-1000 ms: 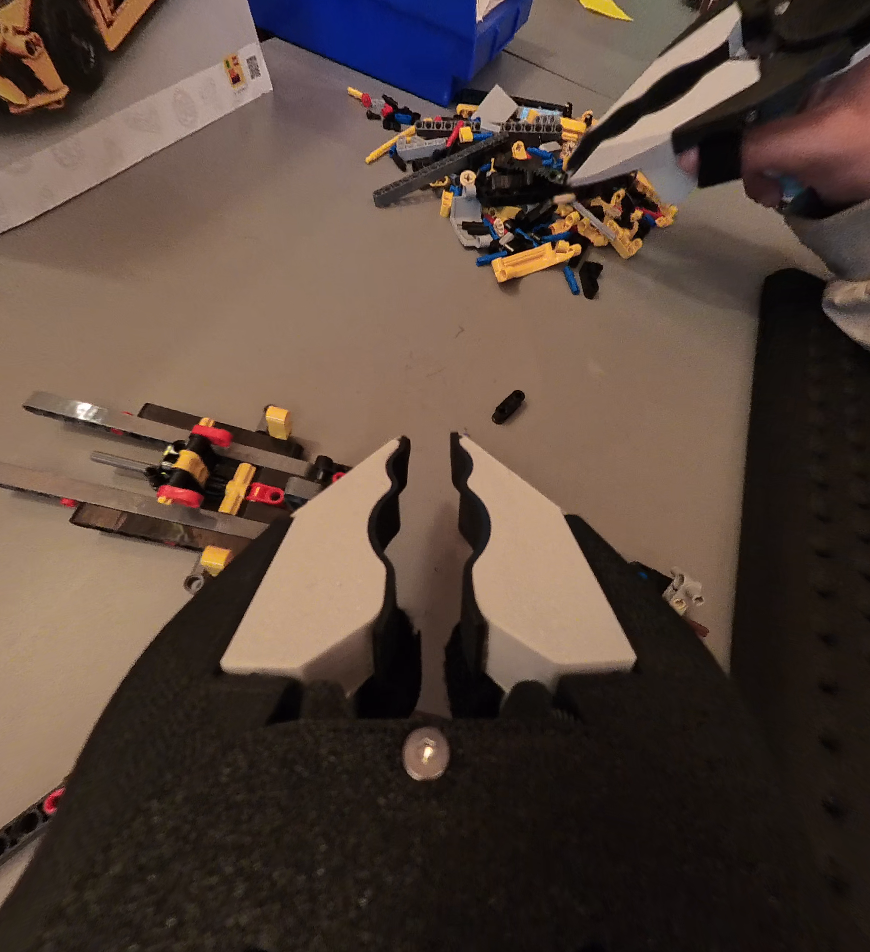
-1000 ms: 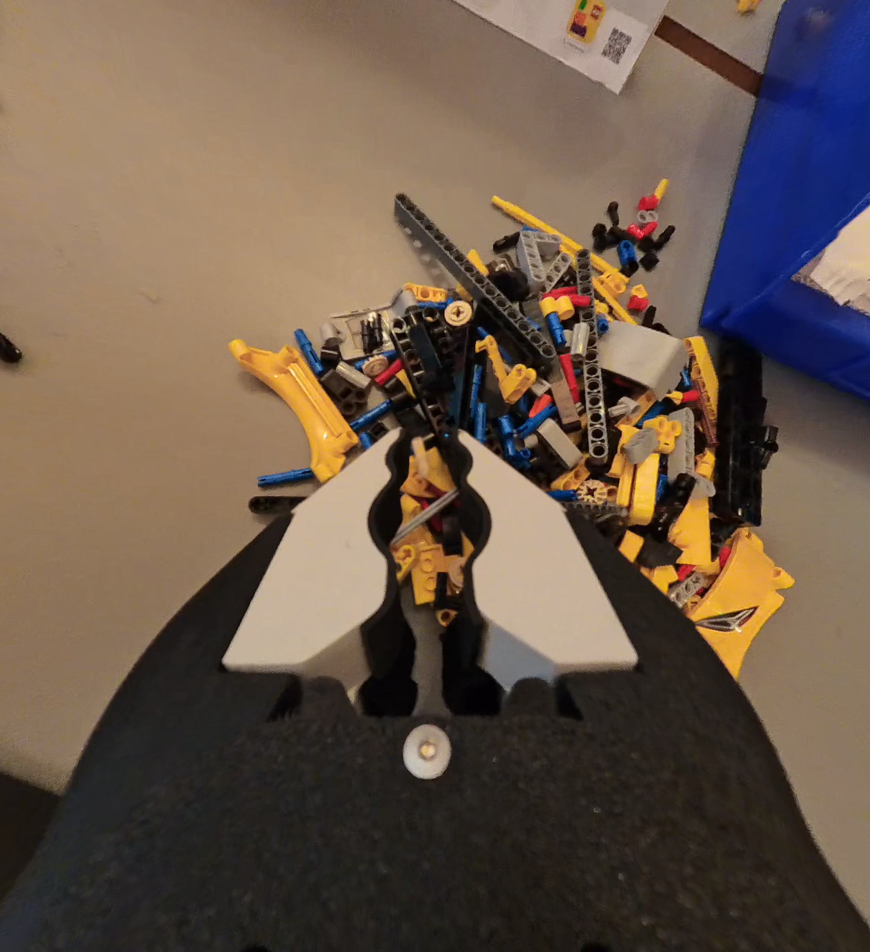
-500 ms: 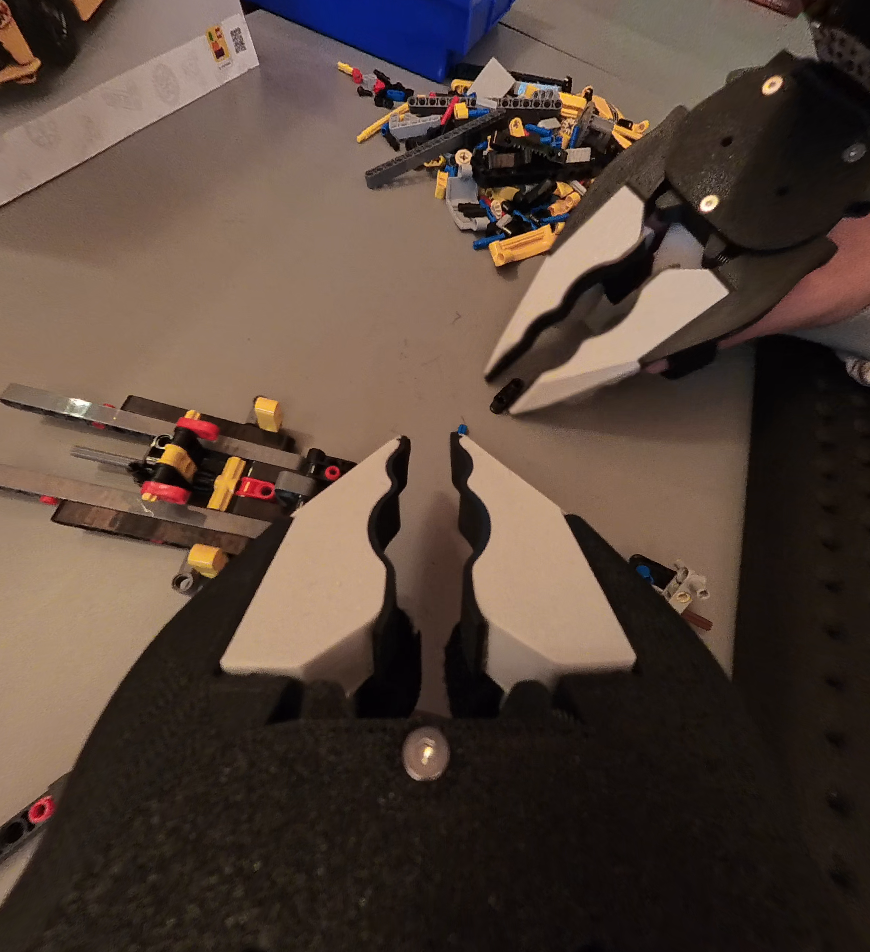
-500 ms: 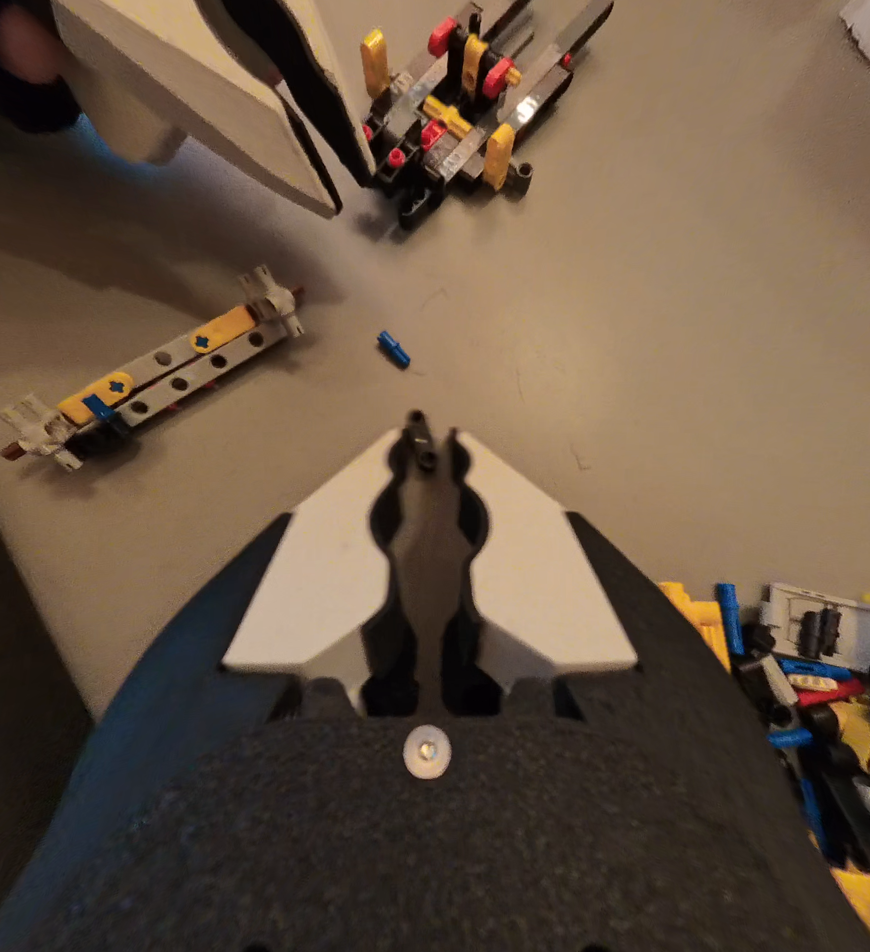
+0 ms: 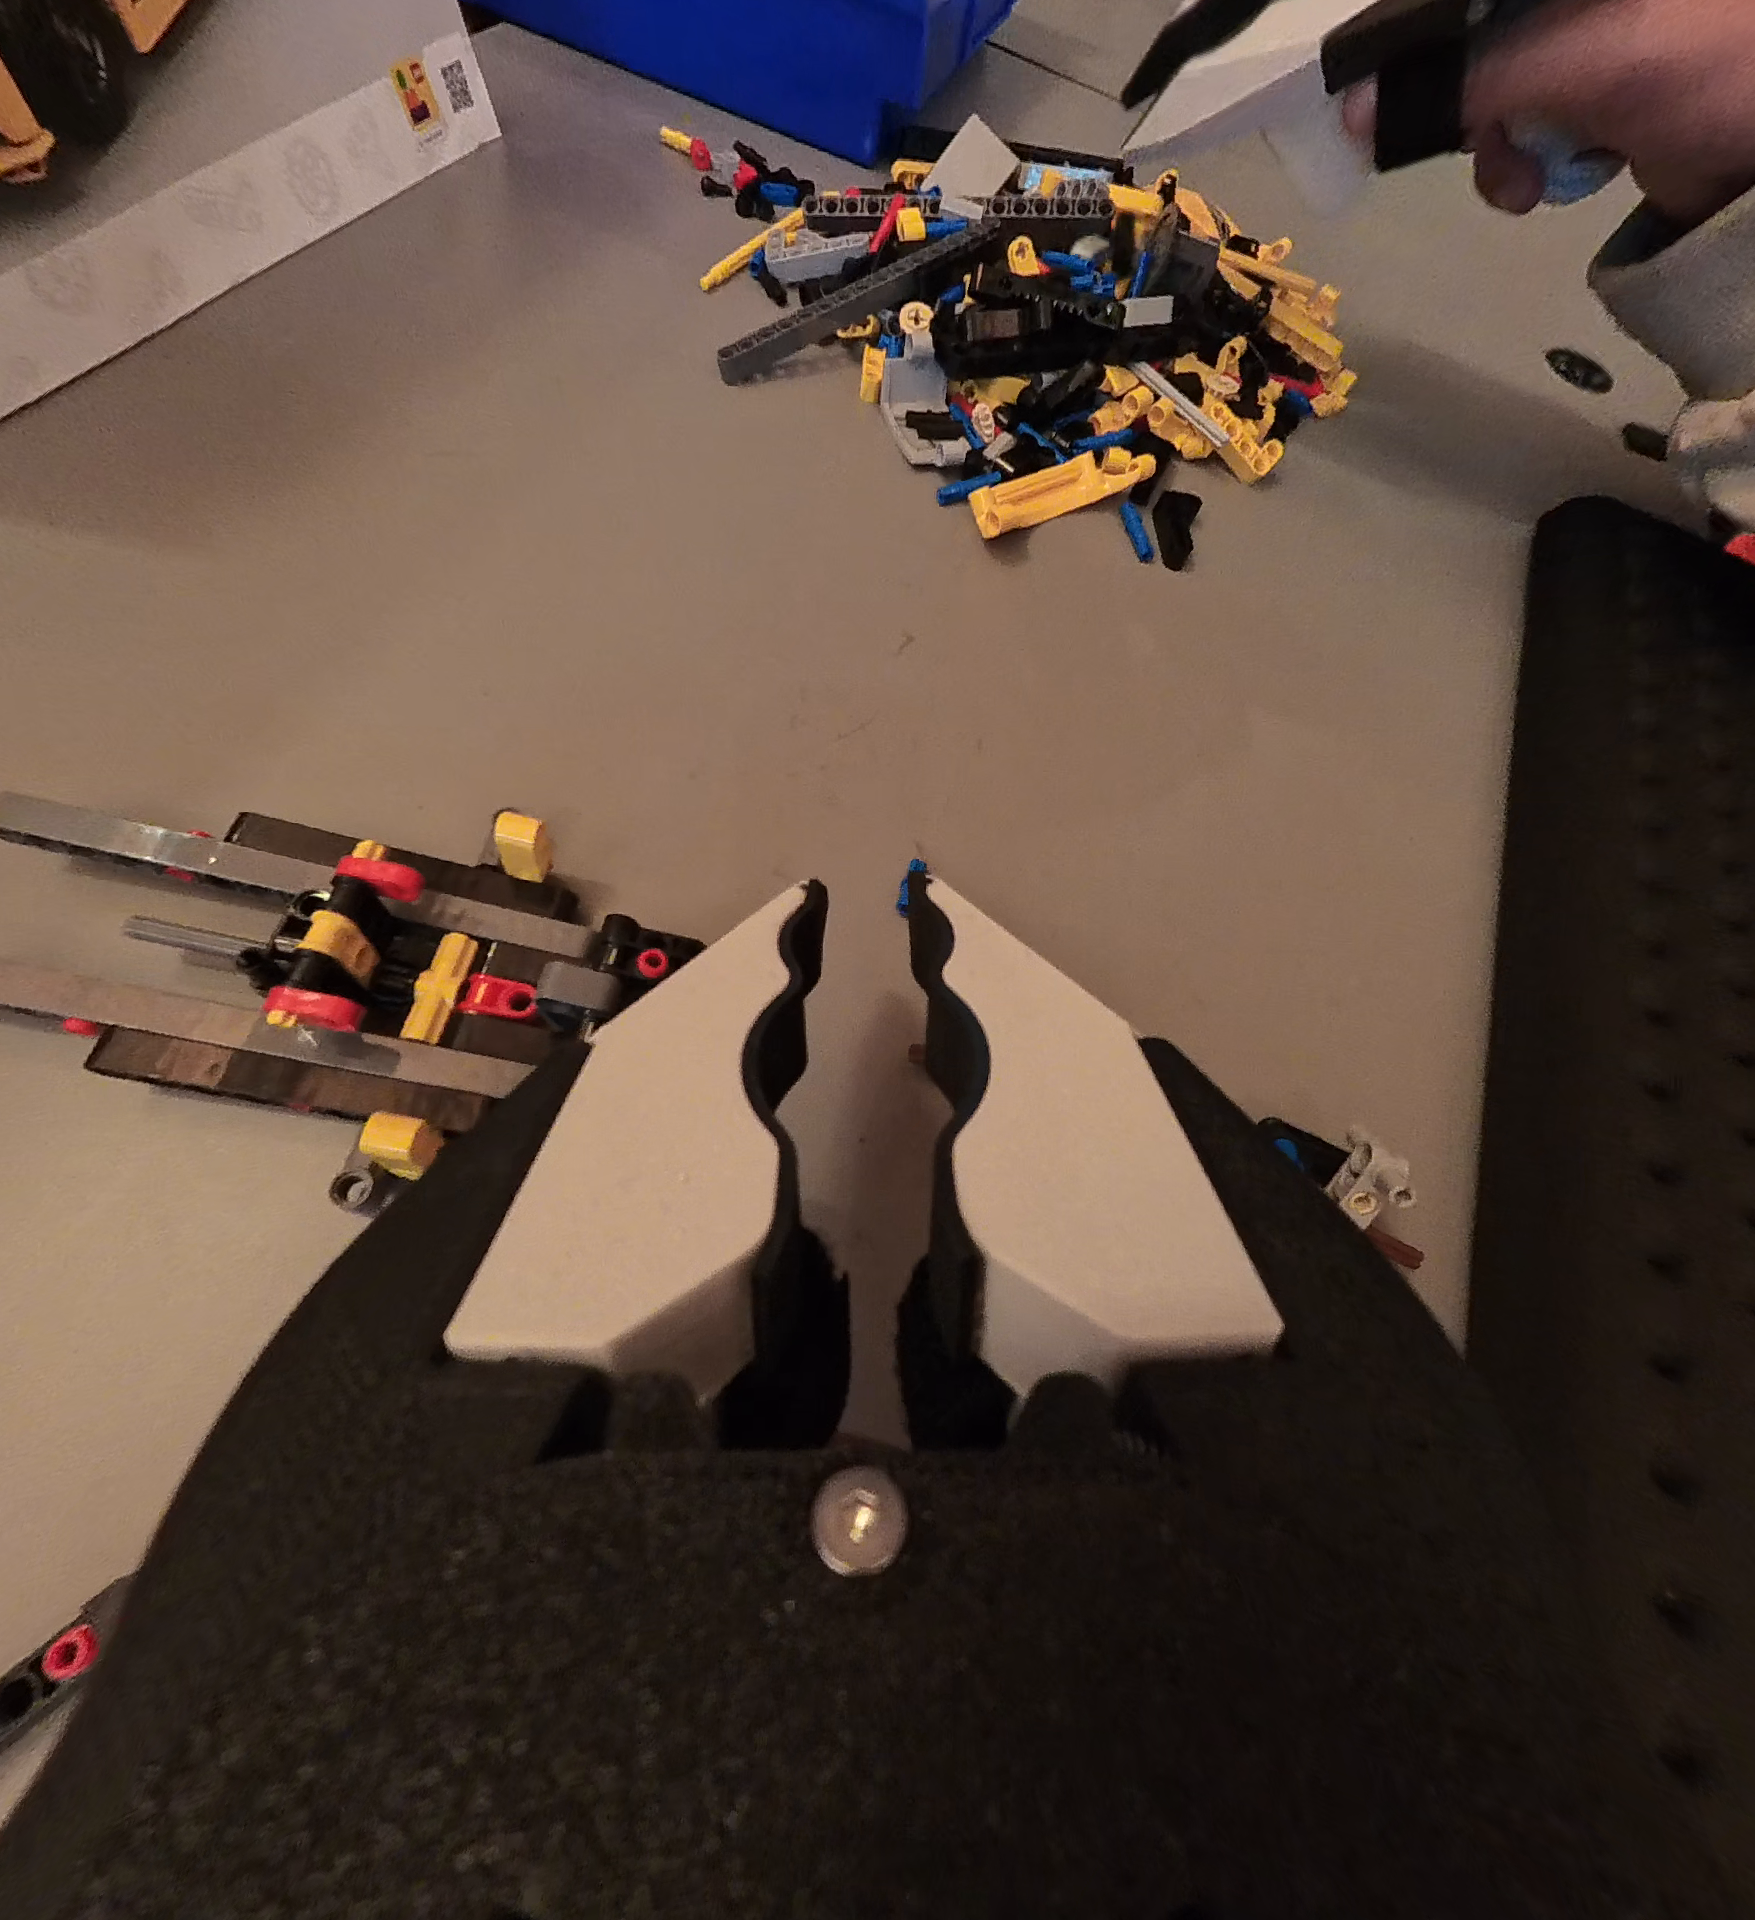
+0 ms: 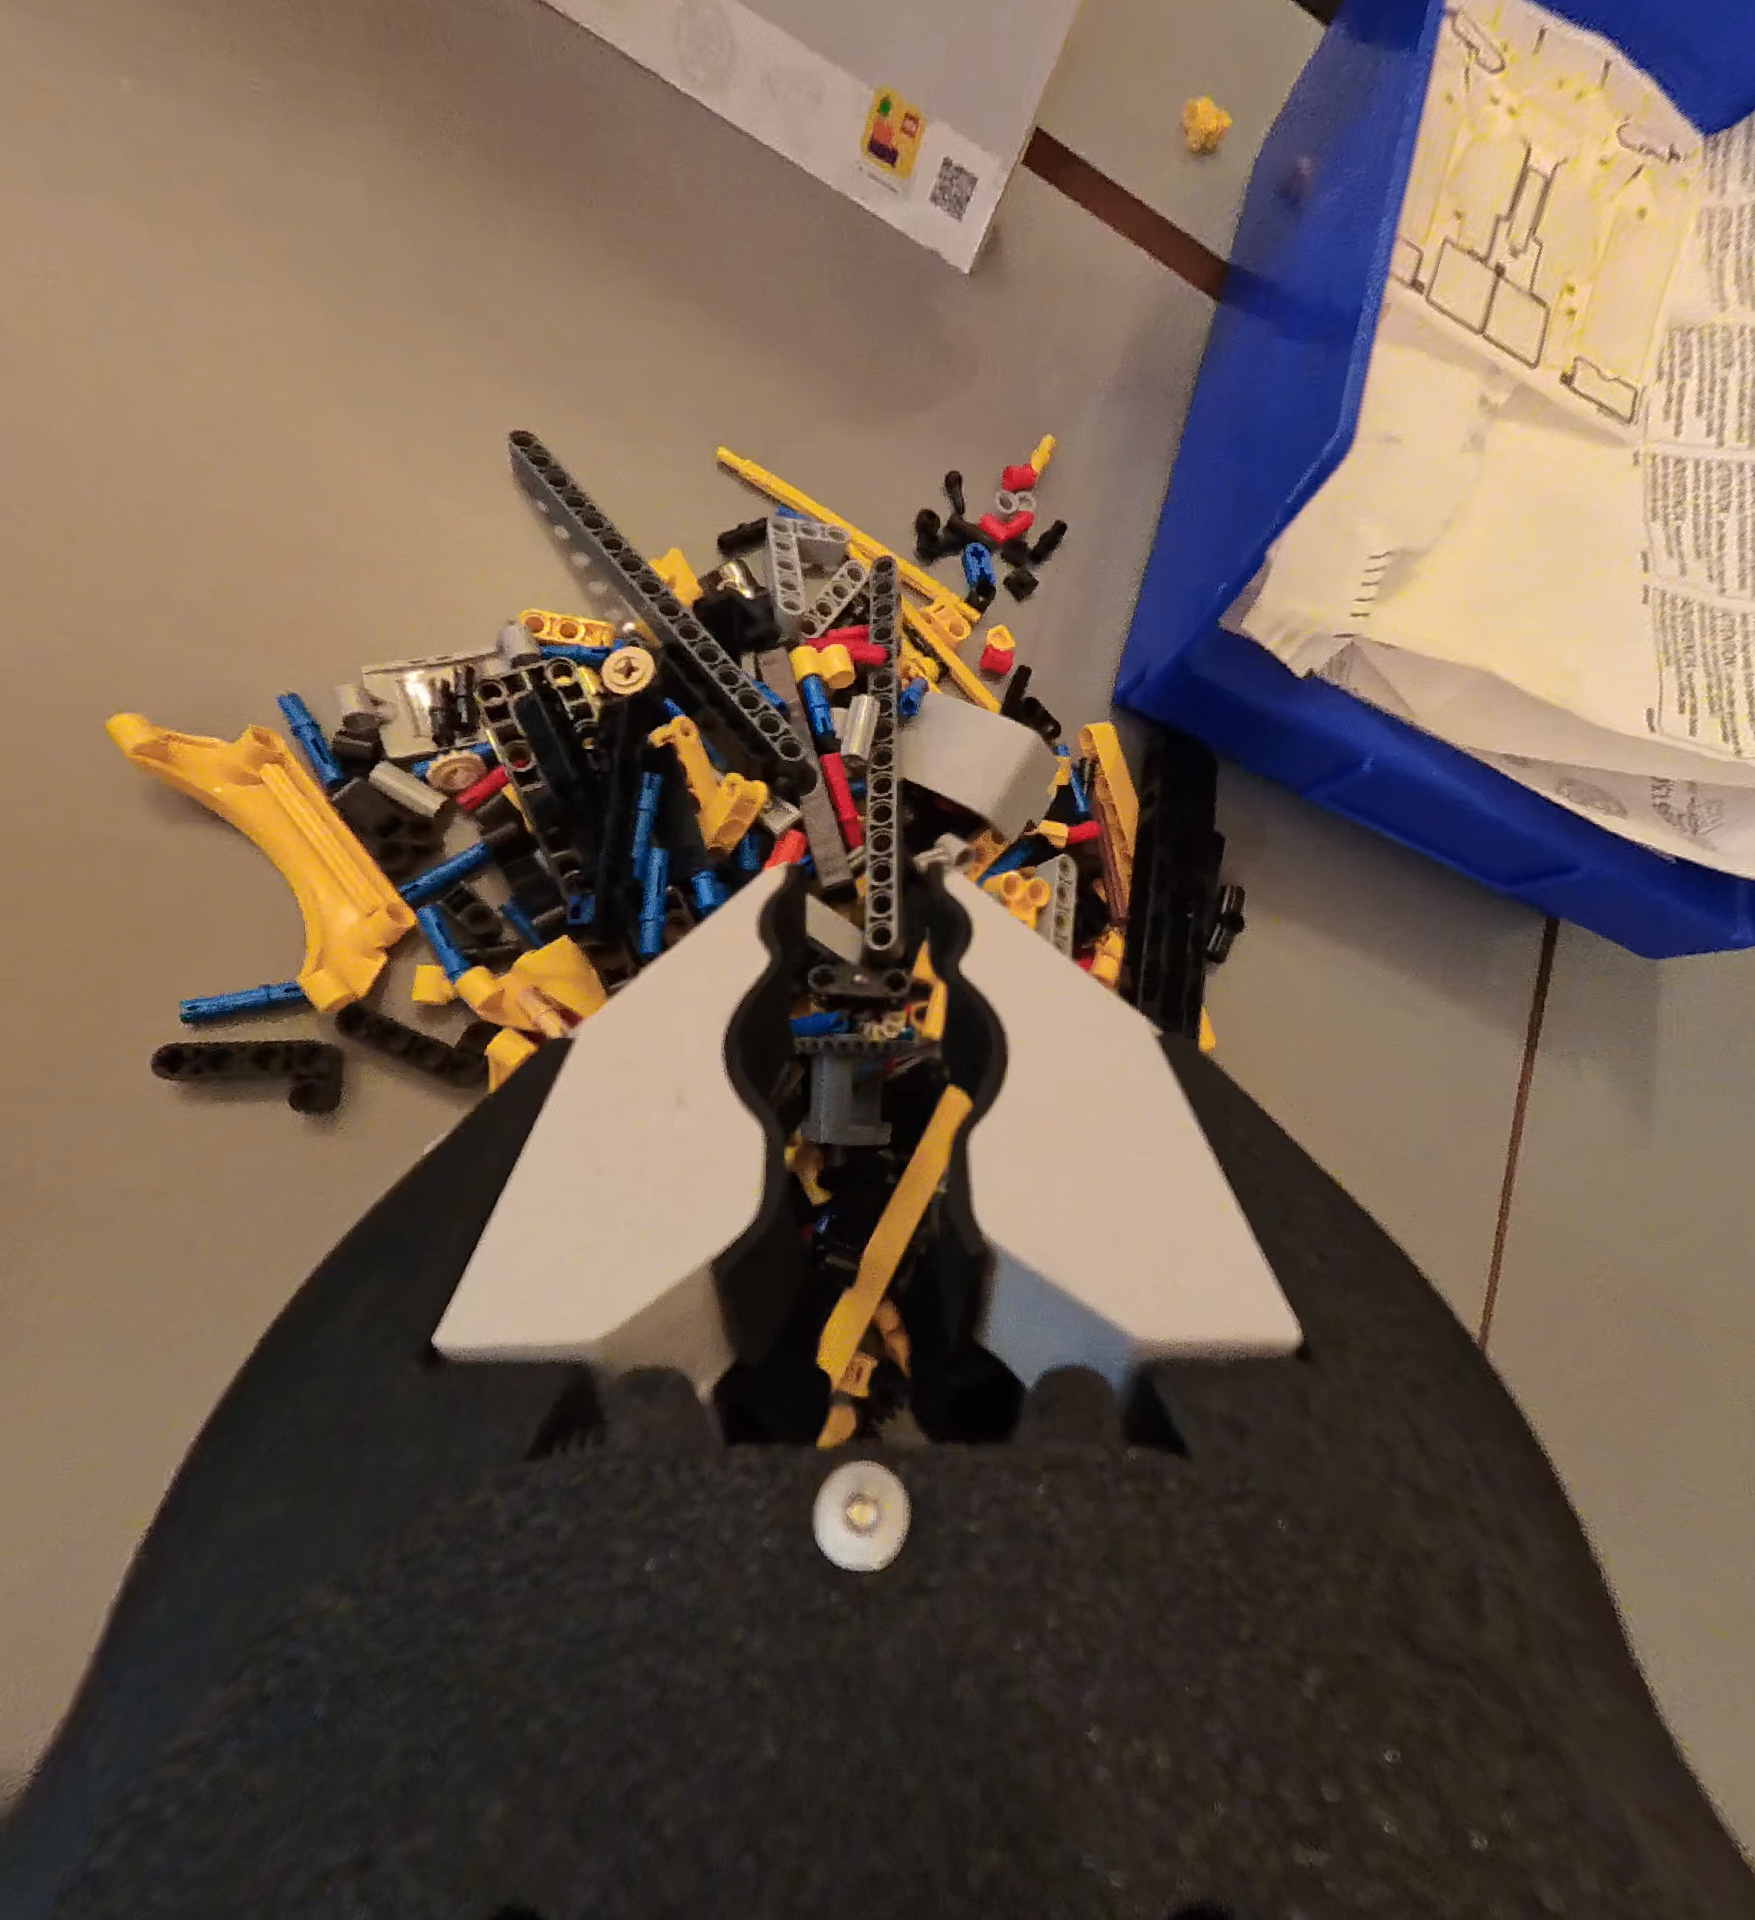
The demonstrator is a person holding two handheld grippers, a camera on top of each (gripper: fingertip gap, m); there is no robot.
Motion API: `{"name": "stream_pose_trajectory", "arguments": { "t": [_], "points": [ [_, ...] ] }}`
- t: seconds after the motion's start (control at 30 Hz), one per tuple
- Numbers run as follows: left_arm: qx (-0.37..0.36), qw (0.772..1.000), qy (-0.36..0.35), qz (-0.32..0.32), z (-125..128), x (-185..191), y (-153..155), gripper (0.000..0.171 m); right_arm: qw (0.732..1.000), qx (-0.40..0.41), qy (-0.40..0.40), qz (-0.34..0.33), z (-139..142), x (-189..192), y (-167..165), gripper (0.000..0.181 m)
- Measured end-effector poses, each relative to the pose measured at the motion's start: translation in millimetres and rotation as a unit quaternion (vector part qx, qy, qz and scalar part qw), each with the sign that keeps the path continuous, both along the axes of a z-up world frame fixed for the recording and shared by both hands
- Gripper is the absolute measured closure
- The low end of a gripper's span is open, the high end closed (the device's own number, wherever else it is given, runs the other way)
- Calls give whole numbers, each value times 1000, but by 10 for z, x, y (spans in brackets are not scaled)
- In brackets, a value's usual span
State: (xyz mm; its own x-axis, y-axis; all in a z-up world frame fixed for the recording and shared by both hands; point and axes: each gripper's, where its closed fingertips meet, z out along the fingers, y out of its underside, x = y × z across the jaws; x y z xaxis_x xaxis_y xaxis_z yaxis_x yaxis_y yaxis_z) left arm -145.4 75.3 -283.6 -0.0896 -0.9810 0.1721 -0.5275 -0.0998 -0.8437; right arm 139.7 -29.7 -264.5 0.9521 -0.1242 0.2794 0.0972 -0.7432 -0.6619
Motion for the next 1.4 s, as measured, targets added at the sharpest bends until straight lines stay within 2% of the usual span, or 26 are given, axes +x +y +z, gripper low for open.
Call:
{"name": "stream_pose_trajectory", "arguments": {
  "t": [0.07, 0.13, 0.23, 0.3, 0.37, 0.43, 0.5, 0.6, 0.63, 0.7, 0.8, 0.9, 0.97, 1.03, 1.1, 1.17, 1.23, 1.3, 1.33, 1.4],
  "points": [
    [3, 1000, -2, 4, 14, -7, 19, 156, 999, 27, 30, 8, 126, -118, 75, 156],
    [3, 1000, -7, 9, 45, -11, 49, 156, 989, 70, 102, 84, 200, -688, 339, 152],
    [-2, 1000, -13, 16, 67, -15, 94, 156, 953, 43, 151, 258, -75, -1837, 633, 141],
    [-7, 1000, -13, 18, 61, -17, 103, 156, 934, 39, 212, 283, -249, -2344, 774, 144],
    [-8, 1000, -13, 21, 52, -16, 111, 156, 920, 4, 251, 301, -435, -2607, 845, 143],
    [-8, 1000, -11, 23, 40, -18, 124, 156, 924, -38, 209, 317, -597, -2618, 865, 143],
    [-10, 1000, -12, 23, 47, -19, 128, 156, 925, -27, 186, 330, -559, -2632, 884, 150],
    [-12, 1000, -13, 20, 64, -20, 118, 156, 919, -46, 180, 347, -622, -2714, 874, 152],
    [-10, 1000, -13, 20, 67, -22, 117, 156, 922, -40, 164, 348, -622, -2715, 896, 155],
    [-10, 1000, -13, 19, 68, -26, 114, 156, 934, -38, 112, 338, -638, -2644, 932, 177],
    [-8, 1000, -12, 19, 71, -32, 112, 156, 941, -41, 78, 328, -627, -2556, 906, 177],
    [-6, 1000, -14, 17, 83, -32, 100, 156, 971, -2, 28, 236, -349, -1903, 818, 177],
    [-5, 1000, -10, 14, 68, -28, 85, 156, 990, 23, 13, 139, -133, -1213, 608, 177],
    [-2, 1000, -4, 9, 43, -22, 62, 156, 998, 27, -11, 57, -51, -546, 330, 177],
    [-1, 1000, -2, 4, 30, -14, 32, 156, 1000, 15, -9, 21, -75, -211, 145, 177],
    [1, 1000, -1, 3, 23, -14, 25, 156, 1000, 18, 10, 11, -116, -105, 108, 161],
    [2, 1000, -9, 15, 49, -15, 79, 156, 999, 45, 16, 6, -20, -90, 109, 161],
    [9, 998, -33, 56, 147, -22, 252, 158, 995, 82, 46, 26, 143, -300, 187, 159],
    [5, 996, -55, 75, 230, -32, 341, 159, 990, 100, 80, 57, 201, -558, 276, 154],
    [-27, 992, -85, 94, 353, -67, 458, 159, 968, 105, 162, 158, 194, -1354, 441, 151]
  ]
}}
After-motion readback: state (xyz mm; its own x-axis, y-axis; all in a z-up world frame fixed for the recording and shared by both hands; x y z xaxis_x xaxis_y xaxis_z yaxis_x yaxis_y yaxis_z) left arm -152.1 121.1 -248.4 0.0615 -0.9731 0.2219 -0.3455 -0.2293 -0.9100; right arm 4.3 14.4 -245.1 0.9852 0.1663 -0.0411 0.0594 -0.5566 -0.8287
